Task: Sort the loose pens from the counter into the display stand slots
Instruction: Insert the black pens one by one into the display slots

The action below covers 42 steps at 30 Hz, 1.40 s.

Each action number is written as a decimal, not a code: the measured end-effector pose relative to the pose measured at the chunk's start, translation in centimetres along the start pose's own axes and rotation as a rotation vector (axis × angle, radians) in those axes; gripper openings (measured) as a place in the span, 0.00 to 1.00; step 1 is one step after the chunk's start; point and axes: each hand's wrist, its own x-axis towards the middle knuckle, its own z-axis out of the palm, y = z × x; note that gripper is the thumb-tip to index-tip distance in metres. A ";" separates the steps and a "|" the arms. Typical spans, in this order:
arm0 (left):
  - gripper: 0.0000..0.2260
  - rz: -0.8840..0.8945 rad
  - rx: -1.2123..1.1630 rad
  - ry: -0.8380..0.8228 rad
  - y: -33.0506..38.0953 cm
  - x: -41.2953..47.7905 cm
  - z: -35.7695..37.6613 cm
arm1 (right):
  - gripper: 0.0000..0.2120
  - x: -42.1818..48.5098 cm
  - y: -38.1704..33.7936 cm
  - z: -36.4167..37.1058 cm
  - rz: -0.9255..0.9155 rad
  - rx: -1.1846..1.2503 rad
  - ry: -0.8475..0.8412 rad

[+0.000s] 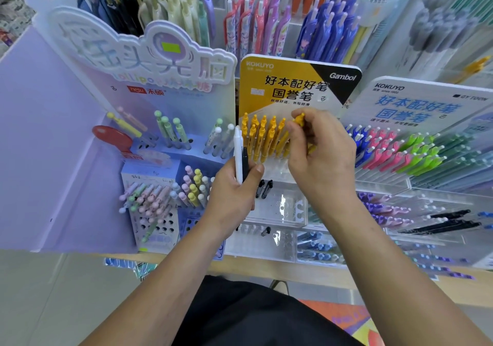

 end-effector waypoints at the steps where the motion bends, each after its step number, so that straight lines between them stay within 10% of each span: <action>1: 0.09 0.000 -0.001 0.000 0.1 0.0 0.1 | 0.07 0.2 0.0 0.2 -0.004 0.005 0.002; 24: 0.05 -0.049 -0.211 -0.159 0.9 -0.5 -0.6 | 0.17 2.0 2.4 1.0 0.082 -0.084 -0.412; 33: 0.06 -0.042 -0.207 -0.173 1.5 -1.4 -0.6 | 0.14 -0.1 1.5 1.0 0.132 -0.092 -0.277; 37: 0.05 -0.067 -0.229 -0.276 2.4 -2.0 -0.5 | 0.13 -1.6 -1.0 -1.0 0.300 0.142 -0.209; 42: 0.08 -0.164 -0.283 -0.487 3.0 -3.1 0.5 | 0.10 -3.2 -1.6 -2.8 0.659 0.713 -0.680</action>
